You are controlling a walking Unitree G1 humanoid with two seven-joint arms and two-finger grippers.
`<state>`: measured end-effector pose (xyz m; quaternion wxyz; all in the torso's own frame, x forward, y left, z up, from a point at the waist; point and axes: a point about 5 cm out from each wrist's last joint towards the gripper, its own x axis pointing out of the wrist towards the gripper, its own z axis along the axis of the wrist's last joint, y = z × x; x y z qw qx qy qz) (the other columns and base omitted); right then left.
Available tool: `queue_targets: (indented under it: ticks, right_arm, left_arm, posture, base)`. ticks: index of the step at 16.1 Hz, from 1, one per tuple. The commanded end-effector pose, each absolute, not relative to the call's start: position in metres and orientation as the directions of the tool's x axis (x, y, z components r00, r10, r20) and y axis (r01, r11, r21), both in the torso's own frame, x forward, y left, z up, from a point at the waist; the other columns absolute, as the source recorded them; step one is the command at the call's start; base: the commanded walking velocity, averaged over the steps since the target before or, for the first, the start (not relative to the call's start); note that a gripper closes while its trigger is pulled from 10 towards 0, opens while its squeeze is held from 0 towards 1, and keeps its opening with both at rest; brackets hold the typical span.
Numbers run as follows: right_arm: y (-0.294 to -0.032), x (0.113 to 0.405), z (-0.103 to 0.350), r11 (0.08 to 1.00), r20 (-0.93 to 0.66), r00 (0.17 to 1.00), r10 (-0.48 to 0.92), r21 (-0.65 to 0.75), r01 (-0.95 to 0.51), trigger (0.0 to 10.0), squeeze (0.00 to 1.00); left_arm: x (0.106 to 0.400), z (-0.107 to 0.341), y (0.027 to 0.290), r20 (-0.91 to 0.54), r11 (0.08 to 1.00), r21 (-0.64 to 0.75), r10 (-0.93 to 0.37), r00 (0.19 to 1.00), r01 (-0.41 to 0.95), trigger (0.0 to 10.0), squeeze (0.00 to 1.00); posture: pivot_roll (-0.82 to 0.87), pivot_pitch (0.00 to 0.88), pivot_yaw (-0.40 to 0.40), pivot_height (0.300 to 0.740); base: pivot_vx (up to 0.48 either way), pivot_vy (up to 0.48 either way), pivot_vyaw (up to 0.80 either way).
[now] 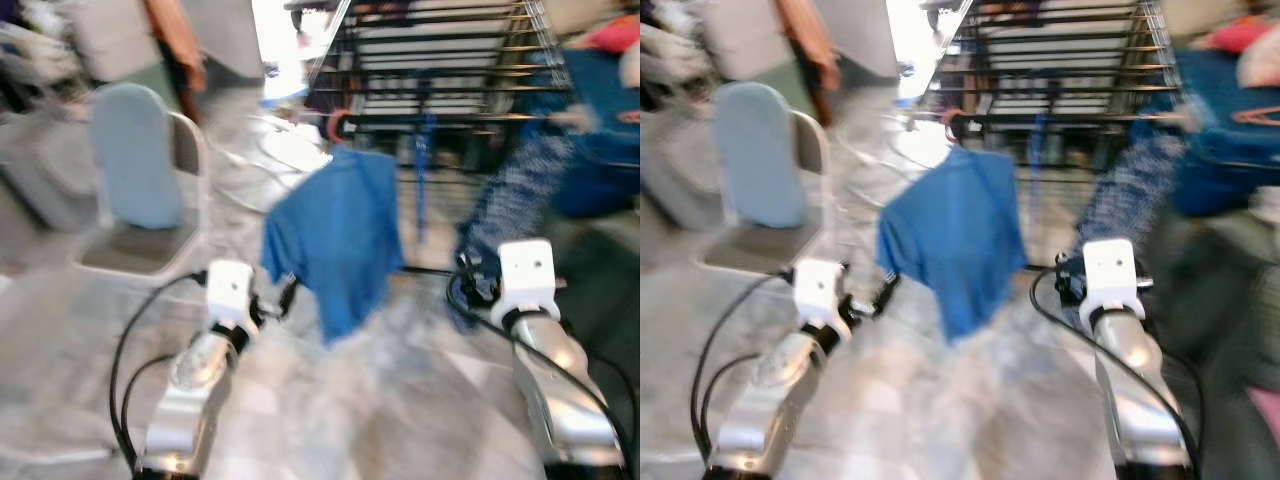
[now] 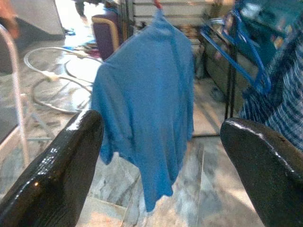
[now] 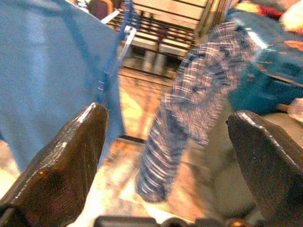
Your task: Hang hanger
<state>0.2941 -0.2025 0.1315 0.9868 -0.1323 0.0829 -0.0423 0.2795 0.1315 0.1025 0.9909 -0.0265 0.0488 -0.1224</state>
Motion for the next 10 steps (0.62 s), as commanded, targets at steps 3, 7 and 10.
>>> queue_targets:
  ticks: [3, 7, 10]
  right_arm:
    - [-0.184, 0.312, 0.137, 0.958, -0.125, 0.992, -0.035, -0.287, -0.002, 10.0, 0.00]
    - [-0.166, 0.317, 0.125, 0.976, -0.147, 0.989, 0.022, -0.212, -0.053, 10.0, 0.00]
    - [-0.164, 0.314, 0.112, 0.975, -0.188, 0.981, 0.040, -0.206, -0.079, 10.0, 0.00]
  left_arm:
    - [0.274, 0.103, 0.164, -0.069, 0.998, -0.031, -0.056, 0.996, 0.054, 10.0, 0.00]
    - [0.261, 0.089, 0.175, -0.100, 0.999, 0.013, 0.050, 0.994, -0.049, 10.0, 0.00]
    - [0.261, 0.089, 0.174, -0.095, 0.998, 0.017, 0.064, 0.993, -0.062, 10.0, 0.00]
  posture:
    - [-0.08, 0.000, 0.021, 0.740]
    - [-0.05, 0.000, 0.030, 0.740]
    - [-0.04, 0.000, 0.032, 0.740]
  base:
    - [0.000, 0.000, 0.00]
    - [0.000, 0.000, 0.00]
    - [0.000, 0.000, 0.00]
